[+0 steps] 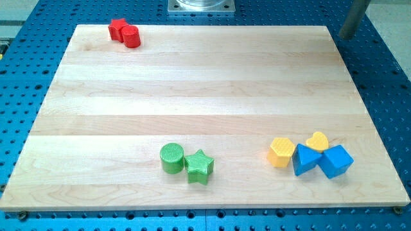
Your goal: Push the green blocks into the yellow hexagon
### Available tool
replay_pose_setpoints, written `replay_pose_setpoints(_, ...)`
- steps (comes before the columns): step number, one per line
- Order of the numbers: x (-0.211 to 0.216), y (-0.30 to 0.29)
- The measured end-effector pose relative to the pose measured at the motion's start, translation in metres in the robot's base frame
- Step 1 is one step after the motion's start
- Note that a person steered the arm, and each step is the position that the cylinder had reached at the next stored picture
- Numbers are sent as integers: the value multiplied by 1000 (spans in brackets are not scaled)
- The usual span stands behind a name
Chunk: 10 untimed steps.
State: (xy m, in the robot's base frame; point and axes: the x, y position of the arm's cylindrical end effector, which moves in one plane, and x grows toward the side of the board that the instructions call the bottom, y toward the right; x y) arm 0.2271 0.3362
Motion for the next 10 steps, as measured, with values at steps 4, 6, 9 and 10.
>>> replay_pose_setpoints(4, 153, -173)
replay_pose_setpoints(6, 231, -462)
replay_pose_setpoints(9, 359, -371)
replay_pose_setpoints(10, 365, -343)
